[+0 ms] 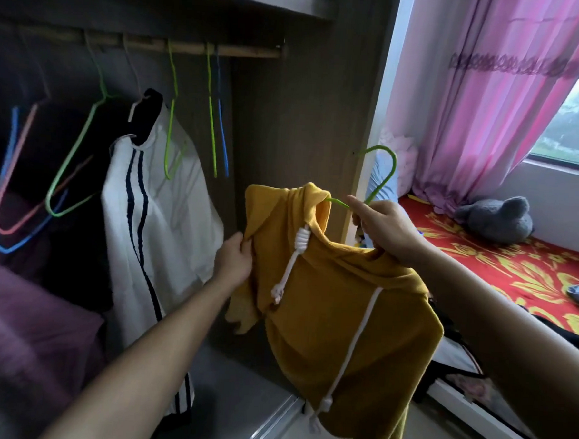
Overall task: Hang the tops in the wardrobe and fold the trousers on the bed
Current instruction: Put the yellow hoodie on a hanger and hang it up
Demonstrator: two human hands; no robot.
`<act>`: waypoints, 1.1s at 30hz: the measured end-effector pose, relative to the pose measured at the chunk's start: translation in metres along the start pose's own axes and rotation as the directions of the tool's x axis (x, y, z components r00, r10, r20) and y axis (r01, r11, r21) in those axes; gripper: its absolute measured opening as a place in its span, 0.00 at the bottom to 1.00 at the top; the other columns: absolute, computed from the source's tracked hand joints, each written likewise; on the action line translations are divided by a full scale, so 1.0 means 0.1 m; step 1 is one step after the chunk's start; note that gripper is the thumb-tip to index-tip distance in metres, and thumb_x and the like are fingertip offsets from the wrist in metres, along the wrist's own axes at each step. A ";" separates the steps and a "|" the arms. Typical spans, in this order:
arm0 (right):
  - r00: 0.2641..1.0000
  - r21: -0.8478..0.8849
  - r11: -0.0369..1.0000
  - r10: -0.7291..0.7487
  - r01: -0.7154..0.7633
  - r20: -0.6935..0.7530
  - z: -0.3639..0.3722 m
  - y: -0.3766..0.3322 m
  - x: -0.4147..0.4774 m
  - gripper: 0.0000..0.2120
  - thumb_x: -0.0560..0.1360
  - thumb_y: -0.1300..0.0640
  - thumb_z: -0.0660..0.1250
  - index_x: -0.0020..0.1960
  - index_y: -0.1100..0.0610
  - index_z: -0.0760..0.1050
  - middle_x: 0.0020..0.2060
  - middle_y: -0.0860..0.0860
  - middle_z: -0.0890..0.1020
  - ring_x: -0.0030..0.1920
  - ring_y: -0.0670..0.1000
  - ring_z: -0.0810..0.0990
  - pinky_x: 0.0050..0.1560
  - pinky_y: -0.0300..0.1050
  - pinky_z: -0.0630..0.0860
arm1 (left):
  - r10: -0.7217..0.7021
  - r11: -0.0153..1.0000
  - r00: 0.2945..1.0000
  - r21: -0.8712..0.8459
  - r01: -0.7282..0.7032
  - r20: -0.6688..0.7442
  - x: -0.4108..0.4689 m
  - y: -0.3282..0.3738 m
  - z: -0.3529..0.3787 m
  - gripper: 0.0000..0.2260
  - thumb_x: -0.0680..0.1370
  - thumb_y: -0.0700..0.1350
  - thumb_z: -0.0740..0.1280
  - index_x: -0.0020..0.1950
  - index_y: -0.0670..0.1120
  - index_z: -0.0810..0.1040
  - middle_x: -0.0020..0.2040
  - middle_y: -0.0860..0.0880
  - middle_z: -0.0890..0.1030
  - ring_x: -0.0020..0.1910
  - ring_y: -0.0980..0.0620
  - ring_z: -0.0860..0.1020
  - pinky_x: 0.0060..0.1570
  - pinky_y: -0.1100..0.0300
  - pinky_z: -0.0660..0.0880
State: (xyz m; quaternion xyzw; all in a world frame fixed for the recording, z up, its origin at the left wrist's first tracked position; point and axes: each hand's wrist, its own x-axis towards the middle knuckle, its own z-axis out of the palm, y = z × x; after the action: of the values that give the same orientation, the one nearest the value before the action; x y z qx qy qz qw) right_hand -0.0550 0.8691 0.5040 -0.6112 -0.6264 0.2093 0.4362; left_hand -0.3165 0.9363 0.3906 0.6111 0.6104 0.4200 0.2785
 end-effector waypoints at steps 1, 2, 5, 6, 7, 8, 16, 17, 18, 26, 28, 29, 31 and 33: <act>0.999 -0.003 1.000 -0.016 0.016 -0.035 -0.07 0.04 0.00 0.24 0.80 0.40 0.63 0.34 0.54 0.80 0.23 0.45 0.75 0.23 0.40 0.72 0.25 0.32 0.68 | 0.031 0.999 0.997 -0.019 -0.032 -0.076 -0.01 0.06 0.01 0.09 0.85 0.49 0.54 0.50 0.53 0.73 0.45 0.53 0.78 0.45 0.55 0.78 0.48 0.56 0.75; 0.998 0.018 0.999 -0.040 0.041 -0.055 -0.13 0.10 -0.01 0.23 0.81 0.42 0.63 0.34 0.54 0.80 0.23 0.45 0.75 0.22 0.41 0.71 0.25 0.34 0.67 | 0.078 0.996 0.984 -0.028 -0.084 -0.158 0.00 0.14 0.01 0.09 0.85 0.48 0.54 0.51 0.54 0.72 0.43 0.56 0.77 0.42 0.59 0.76 0.46 0.59 0.74; 0.997 0.045 0.997 -0.070 0.068 0.039 -0.22 0.33 -0.11 0.22 0.82 0.45 0.60 0.34 0.53 0.79 0.23 0.44 0.76 0.23 0.41 0.72 0.25 0.34 0.68 | 0.333 0.942 0.873 0.084 -0.324 -0.358 0.08 0.50 -0.15 0.07 0.84 0.45 0.56 0.53 0.52 0.73 0.43 0.58 0.78 0.38 0.61 0.75 0.40 0.64 0.69; 0.987 -0.023 0.999 -0.022 0.026 0.161 -0.20 0.43 -0.17 0.23 0.83 0.44 0.59 0.34 0.54 0.78 0.23 0.42 0.76 0.23 0.40 0.72 0.25 0.33 0.68 | 0.414 0.910 0.822 0.153 -0.385 -0.392 0.14 0.63 -0.22 0.07 0.83 0.43 0.58 0.55 0.48 0.75 0.46 0.53 0.81 0.40 0.54 0.78 0.42 0.61 0.70; 0.952 -0.129 0.991 0.069 -0.032 0.299 -0.18 0.53 -0.24 0.23 0.83 0.44 0.59 0.35 0.54 0.77 0.23 0.41 0.76 0.23 0.39 0.72 0.26 0.32 0.69 | 0.481 0.877 0.781 0.229 -0.423 -0.398 0.21 0.76 -0.29 0.08 0.82 0.41 0.59 0.57 0.45 0.76 0.49 0.46 0.82 0.44 0.46 0.80 0.44 0.57 0.72; 0.896 -0.227 0.969 0.180 -0.092 0.406 -0.15 0.63 -0.30 0.23 0.83 0.43 0.58 0.35 0.53 0.76 0.23 0.40 0.76 0.24 0.38 0.73 0.26 0.32 0.70 | 0.539 0.839 0.756 0.311 -0.445 -0.371 0.26 0.87 -0.34 0.09 0.81 0.40 0.59 0.59 0.44 0.77 0.51 0.43 0.82 0.48 0.41 0.80 0.45 0.52 0.73; 0.996 -0.091 0.994 -0.060 0.054 -0.059 -0.56 0.56 -0.05 0.21 0.81 0.50 0.63 0.32 0.59 0.71 0.28 0.51 0.74 0.31 0.46 0.71 0.37 0.43 0.68 | 0.600 0.778 0.745 0.430 -0.458 -0.291 0.23 0.91 -0.30 0.10 0.83 0.43 0.59 0.59 0.42 0.77 0.52 0.40 0.81 0.50 0.37 0.78 0.45 0.47 0.74; 0.977 0.015 0.993 -0.109 0.114 -0.185 -0.67 0.55 0.00 0.23 0.80 0.50 0.63 0.28 0.56 0.69 0.24 0.47 0.72 0.27 0.44 0.69 0.33 0.40 0.67 | 0.585 0.787 0.757 0.430 -0.442 -0.292 0.24 0.85 -0.37 0.10 0.83 0.44 0.58 0.56 0.42 0.76 0.49 0.39 0.80 0.47 0.37 0.78 0.42 0.48 0.72; 0.971 0.047 0.987 -0.141 0.153 -0.192 -0.77 0.54 0.04 0.24 0.80 0.51 0.64 0.27 0.55 0.68 0.22 0.45 0.70 0.25 0.43 0.67 0.31 0.37 0.66 | 0.569 0.796 0.769 0.430 -0.426 -0.291 0.24 0.79 -0.44 0.11 0.84 0.46 0.57 0.53 0.42 0.76 0.46 0.39 0.80 0.45 0.37 0.78 0.39 0.49 0.70; 0.988 -0.063 0.986 -0.154 0.155 0.019 -0.90 0.59 0.22 0.24 0.80 0.50 0.64 0.26 0.55 0.69 0.22 0.49 0.69 0.22 0.44 0.65 0.29 0.41 0.64 | 0.332 0.831 0.933 0.511 -0.221 -0.138 0.19 0.48 -0.40 0.15 0.84 0.50 0.57 0.56 0.43 0.79 0.52 0.39 0.76 0.51 0.37 0.76 0.47 0.49 0.72; 0.981 -0.073 0.980 -0.181 0.186 0.071 -0.82 0.57 0.19 0.25 0.80 0.49 0.64 0.25 0.55 0.70 0.20 0.46 0.70 0.22 0.43 0.67 0.27 0.35 0.64 | 0.289 0.879 0.952 0.421 -0.223 -0.101 0.16 0.57 -0.30 0.11 0.80 0.42 0.59 0.55 0.45 0.81 0.54 0.39 0.77 0.54 0.39 0.76 0.53 0.48 0.75; 0.974 -0.105 0.972 -0.198 0.209 0.105 -0.75 0.57 0.16 0.25 0.80 0.49 0.64 0.26 0.54 0.71 0.19 0.45 0.71 0.22 0.43 0.69 0.27 0.34 0.64 | 0.269 0.910 0.957 0.353 -0.216 -0.107 0.13 0.68 -0.23 0.13 0.77 0.42 0.59 0.53 0.46 0.82 0.54 0.40 0.78 0.54 0.40 0.77 0.56 0.47 0.75; 0.953 -0.174 0.944 -0.254 0.282 0.166 -0.63 0.61 0.07 0.23 0.81 0.48 0.63 0.28 0.51 0.76 0.22 0.46 0.75 0.25 0.44 0.73 0.30 0.38 0.69 | 0.188 0.967 0.979 0.188 -0.170 -0.082 0.09 0.95 -0.08 0.16 0.73 0.49 0.57 0.48 0.47 0.83 0.53 0.42 0.81 0.55 0.42 0.78 0.58 0.48 0.75; 0.928 -0.257 0.901 -0.295 0.349 0.227 -0.52 0.65 -0.01 0.23 0.81 0.45 0.62 0.30 0.54 0.78 0.26 0.52 0.78 0.27 0.48 0.76 0.34 0.51 0.74 | 0.020 0.999 0.995 0.042 -0.024 0.100 0.06 1.19 0.12 0.18 0.75 0.57 0.60 0.41 0.46 0.84 0.47 0.43 0.84 0.53 0.41 0.80 0.53 0.50 0.76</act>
State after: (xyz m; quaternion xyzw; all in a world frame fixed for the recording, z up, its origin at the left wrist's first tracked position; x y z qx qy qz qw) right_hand 0.0246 0.8646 0.4791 -0.5349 -0.7802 0.0941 0.3104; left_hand -0.2462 0.9325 0.4873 0.6438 0.5978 0.3789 0.2907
